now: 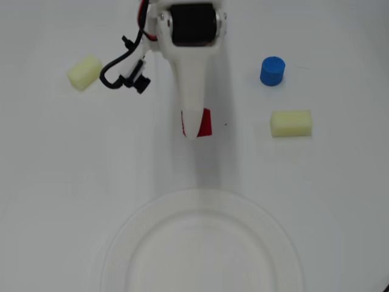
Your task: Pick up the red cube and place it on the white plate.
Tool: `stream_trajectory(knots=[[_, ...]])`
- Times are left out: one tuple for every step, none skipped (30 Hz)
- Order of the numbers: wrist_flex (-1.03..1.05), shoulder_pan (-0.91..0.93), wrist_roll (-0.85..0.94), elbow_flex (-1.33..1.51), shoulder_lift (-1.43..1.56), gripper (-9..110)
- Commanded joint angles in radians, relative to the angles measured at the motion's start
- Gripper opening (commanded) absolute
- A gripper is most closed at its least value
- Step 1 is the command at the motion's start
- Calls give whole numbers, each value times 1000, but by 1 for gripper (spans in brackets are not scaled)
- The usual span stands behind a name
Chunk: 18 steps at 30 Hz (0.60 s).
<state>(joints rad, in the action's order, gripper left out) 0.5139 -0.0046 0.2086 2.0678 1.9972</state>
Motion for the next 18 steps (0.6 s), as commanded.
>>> stream_trajectory(knots=[[-55,0,9,-109,-127,0],[-57,0,6,-149,-179,0],[-57,2,3,-190,-235,0],[-57,3,0,-236,-287,0],[-57,5,-2,-285,-342,0],[-57,6,-3,-333,-397,0],[-54,8,-3,-382,-449,0],[-48,9,-3,-431,-499,0],[-37,11,-8,-480,-546,0],[-20,12,-14,-534,-592,0],[-2,14,-20,-586,-635,0],[18,15,-26,-634,-669,0],[38,17,-32,-680,-701,0],[60,18,-37,-721,-729,0],[77,20,-40,-755,-750,0],[95,21,-40,-784,-765,0],[114,25,-40,-810,-781,0],[137,25,-35,-833,-793,0]])
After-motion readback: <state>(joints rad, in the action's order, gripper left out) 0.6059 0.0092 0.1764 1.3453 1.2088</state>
